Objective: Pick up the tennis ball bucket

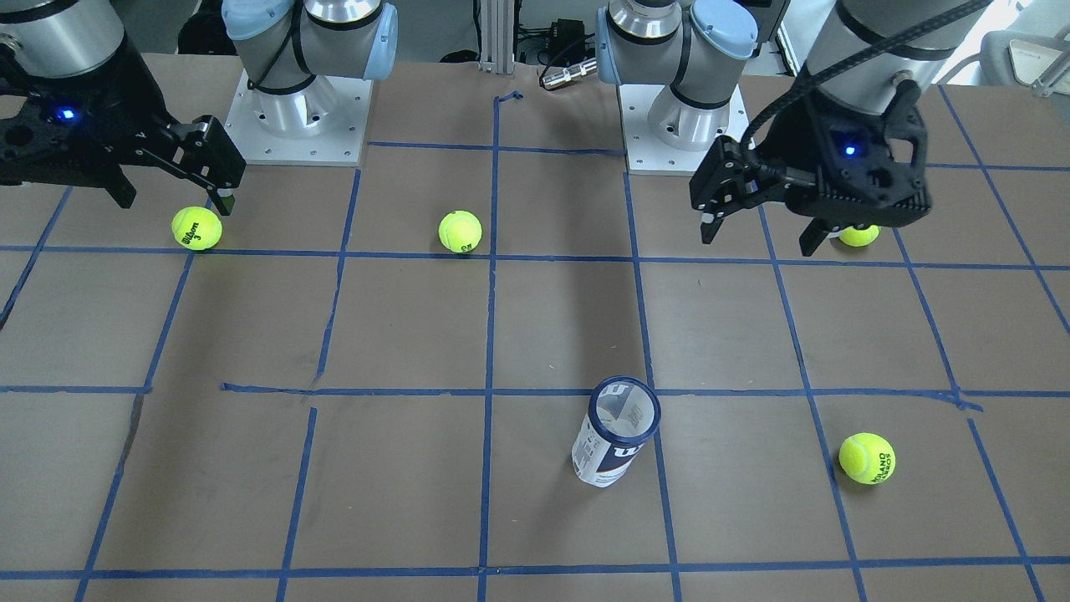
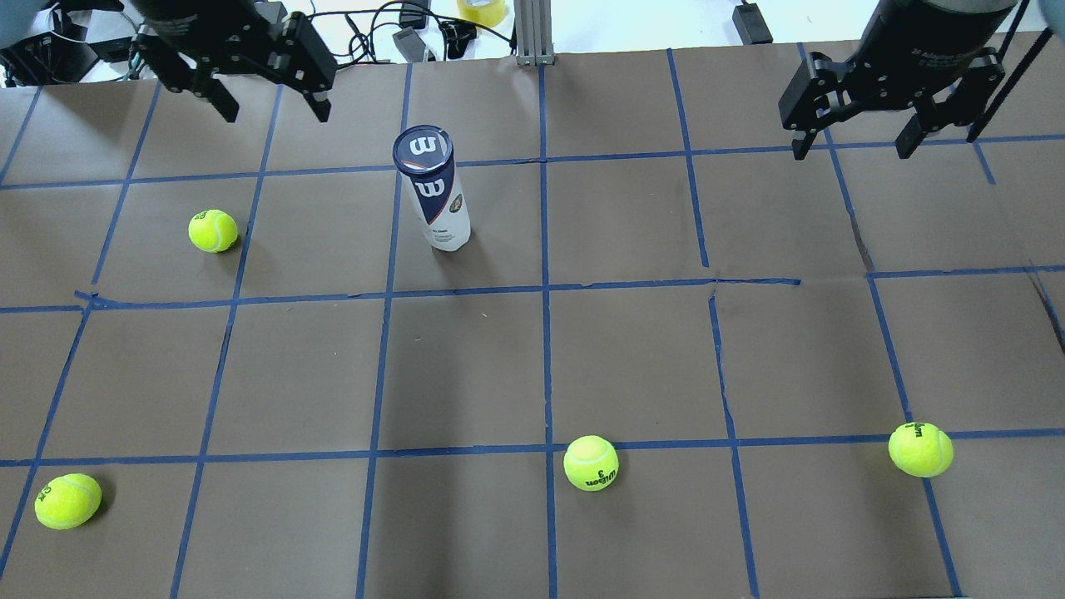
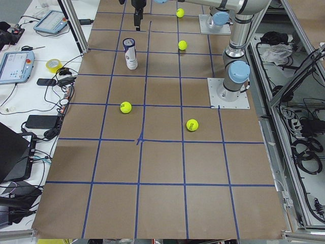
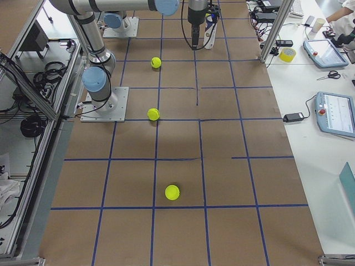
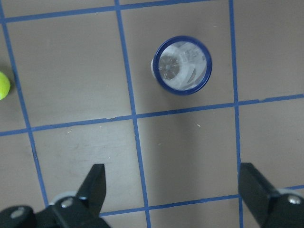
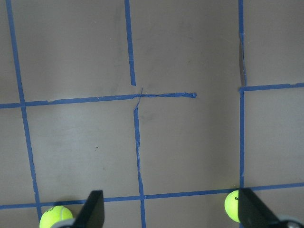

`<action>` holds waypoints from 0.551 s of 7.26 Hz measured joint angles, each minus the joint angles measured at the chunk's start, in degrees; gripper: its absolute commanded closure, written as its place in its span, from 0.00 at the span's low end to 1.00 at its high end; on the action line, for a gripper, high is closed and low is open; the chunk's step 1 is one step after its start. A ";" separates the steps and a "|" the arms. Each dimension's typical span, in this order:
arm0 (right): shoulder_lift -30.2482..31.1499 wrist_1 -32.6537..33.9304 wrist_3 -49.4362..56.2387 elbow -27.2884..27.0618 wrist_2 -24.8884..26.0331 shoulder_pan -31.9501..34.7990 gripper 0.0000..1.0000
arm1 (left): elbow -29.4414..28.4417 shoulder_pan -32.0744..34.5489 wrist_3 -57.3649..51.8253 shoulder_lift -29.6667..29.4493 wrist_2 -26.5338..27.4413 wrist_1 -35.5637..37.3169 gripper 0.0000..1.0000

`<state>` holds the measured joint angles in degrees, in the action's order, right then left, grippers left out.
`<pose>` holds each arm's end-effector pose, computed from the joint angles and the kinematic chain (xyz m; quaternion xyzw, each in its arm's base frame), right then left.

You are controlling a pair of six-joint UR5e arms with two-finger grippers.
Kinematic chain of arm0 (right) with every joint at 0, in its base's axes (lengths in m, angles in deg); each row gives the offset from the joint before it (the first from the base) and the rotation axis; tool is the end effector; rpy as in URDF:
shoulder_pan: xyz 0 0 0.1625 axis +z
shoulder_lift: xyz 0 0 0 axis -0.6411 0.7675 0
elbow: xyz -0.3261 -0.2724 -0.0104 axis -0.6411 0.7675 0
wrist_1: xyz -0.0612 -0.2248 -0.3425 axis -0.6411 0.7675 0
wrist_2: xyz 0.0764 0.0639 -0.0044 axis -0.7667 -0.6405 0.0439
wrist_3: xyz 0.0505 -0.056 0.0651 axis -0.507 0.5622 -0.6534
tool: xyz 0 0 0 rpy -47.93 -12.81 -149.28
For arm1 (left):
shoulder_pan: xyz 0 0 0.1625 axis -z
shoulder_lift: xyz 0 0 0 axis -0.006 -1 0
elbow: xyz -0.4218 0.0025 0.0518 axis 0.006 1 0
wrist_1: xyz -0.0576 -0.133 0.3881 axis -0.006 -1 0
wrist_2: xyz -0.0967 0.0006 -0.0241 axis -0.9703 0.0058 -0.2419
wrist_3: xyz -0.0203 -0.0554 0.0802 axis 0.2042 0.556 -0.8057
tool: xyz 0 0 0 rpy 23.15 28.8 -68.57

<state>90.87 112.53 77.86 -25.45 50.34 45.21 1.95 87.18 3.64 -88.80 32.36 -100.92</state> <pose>0.0882 -0.5048 0.5201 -0.0292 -0.9995 0.0034 0.0106 -0.1128 -0.5407 0.5416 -0.0470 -0.9986 0.0214 0.0112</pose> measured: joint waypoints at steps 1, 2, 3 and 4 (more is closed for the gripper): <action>0.00 -0.01 0.01 0.04 0.02 -0.05 0.00 | 2.69 -1.99 -2.01 1.97 1.04 -0.31 0.00; 0.01 -0.03 0.01 0.06 0.04 -0.07 0.00 | 5.08 -3.00 -2.79 3.44 1.30 -0.13 0.00; 0.09 -0.05 0.01 0.10 0.04 -0.08 0.00 | 6.47 -3.30 -3.02 4.54 1.33 -0.01 0.00; 0.17 0.11 0.03 0.24 -0.05 0.01 0.00 | 7.29 -3.29 -3.00 5.25 1.35 0.03 0.00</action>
<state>91.05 112.64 77.89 -25.21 50.29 45.21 9.25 83.90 0.64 -83.55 33.71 -100.88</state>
